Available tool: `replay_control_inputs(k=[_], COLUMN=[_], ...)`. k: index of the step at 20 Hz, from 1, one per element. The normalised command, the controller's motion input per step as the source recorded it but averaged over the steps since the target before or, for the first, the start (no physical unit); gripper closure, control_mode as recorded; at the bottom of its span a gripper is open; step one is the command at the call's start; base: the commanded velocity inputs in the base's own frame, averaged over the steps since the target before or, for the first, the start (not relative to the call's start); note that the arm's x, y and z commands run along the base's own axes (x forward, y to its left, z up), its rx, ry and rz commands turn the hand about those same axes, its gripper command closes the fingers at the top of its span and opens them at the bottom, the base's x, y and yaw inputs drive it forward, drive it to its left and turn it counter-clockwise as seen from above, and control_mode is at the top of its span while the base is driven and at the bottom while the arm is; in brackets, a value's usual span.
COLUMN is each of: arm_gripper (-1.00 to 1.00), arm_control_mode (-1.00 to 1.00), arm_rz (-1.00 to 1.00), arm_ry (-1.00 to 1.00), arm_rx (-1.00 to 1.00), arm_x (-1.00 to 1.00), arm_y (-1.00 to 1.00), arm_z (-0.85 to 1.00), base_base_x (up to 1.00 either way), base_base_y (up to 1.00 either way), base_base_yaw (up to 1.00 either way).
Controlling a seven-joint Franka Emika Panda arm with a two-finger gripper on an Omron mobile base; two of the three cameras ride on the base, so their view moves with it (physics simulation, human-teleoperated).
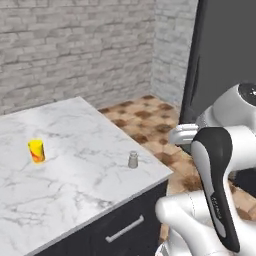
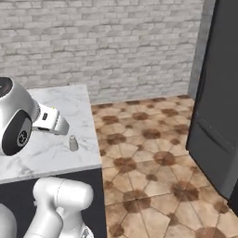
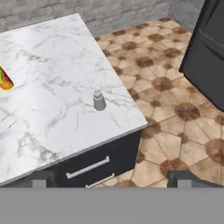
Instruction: Move the shaker and mustard from the cabinet to the dining counter.
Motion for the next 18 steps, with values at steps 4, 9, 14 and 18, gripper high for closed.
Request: replay_control_inputs(k=[4,9,14,18], arm_gripper=[-1.00,-1.00,-1.00,-1.00], arm_control_mode=[1.00,1.00,1.00,1.00], arm_rz=[0.00,0.00,0.00,0.00], arm_ry=[0.00,0.00,0.00,0.00], arm_rx=[0.00,0.00,0.00,0.00], arm_x=[0.00,0.00,0.00,0.00], arm_y=[0.00,0.00,0.00,0.00], arm_z=[0.00,0.00,0.00,0.00], base_base_x=[-0.12,0.00,0.00,0.00], base_base_y=[-0.29,-0.37,-0.38,-0.38], base_base_yaw=[-0.87,-0.91,-0.91,-0.90])
